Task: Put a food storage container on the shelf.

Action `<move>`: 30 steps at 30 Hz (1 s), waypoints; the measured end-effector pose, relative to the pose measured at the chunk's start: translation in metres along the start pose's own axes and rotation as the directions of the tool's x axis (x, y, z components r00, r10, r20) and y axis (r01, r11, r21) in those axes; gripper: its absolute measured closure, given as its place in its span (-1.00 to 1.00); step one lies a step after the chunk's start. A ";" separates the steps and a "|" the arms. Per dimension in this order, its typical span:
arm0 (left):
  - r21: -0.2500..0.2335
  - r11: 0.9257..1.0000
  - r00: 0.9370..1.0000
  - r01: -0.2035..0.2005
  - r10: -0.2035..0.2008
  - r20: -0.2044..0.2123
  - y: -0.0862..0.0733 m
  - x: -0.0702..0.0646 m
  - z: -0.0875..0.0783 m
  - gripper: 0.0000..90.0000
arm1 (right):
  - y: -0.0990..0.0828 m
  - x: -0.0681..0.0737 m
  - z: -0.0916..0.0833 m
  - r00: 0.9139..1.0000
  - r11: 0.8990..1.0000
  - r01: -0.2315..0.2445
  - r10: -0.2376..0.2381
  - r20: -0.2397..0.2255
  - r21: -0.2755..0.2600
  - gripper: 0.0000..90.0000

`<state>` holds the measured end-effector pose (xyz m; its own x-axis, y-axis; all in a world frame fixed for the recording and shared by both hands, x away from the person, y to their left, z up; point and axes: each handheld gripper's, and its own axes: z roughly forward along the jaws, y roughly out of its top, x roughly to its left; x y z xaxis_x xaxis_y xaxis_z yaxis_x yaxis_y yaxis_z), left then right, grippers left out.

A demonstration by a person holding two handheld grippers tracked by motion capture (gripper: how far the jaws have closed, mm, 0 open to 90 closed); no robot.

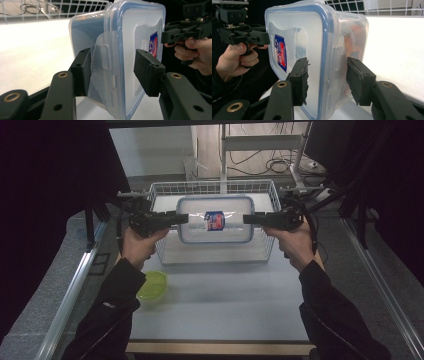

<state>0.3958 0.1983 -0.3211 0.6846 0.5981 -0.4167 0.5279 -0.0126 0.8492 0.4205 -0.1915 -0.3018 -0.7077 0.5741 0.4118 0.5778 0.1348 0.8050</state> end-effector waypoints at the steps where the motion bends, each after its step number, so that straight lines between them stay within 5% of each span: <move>1: 0.000 1.000 1.000 0.000 0.000 0.000 0.000 0.000 0.000 0.09 | 0.000 0.000 0.000 1.000 1.000 0.000 0.000 0.000 0.000 0.18; 15: 0.002 0.999 0.999 0.035 -0.035 -0.001 0.031 0.030 0.009 0.09 | 0.034 -0.017 0.020 1.000 1.000 -0.023 0.023 0.006 0.001 0.17; 24: -0.011 0.998 0.998 0.059 -0.059 -0.007 0.035 0.041 0.021 0.09 | 0.042 -0.034 0.029 0.998 0.998 -0.062 0.062 0.010 -0.012 0.16; 30: -0.033 0.999 0.999 0.037 -0.038 -0.025 0.031 0.040 0.022 0.07 | 0.042 -0.038 0.030 0.997 0.997 -0.071 0.071 0.001 -0.022 0.16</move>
<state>0.4509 0.2039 -0.3188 0.6513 0.6178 -0.4407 0.5361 0.0365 0.8434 0.4834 -0.1839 -0.2966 -0.6643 0.5833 0.4673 0.6173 0.0757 0.7831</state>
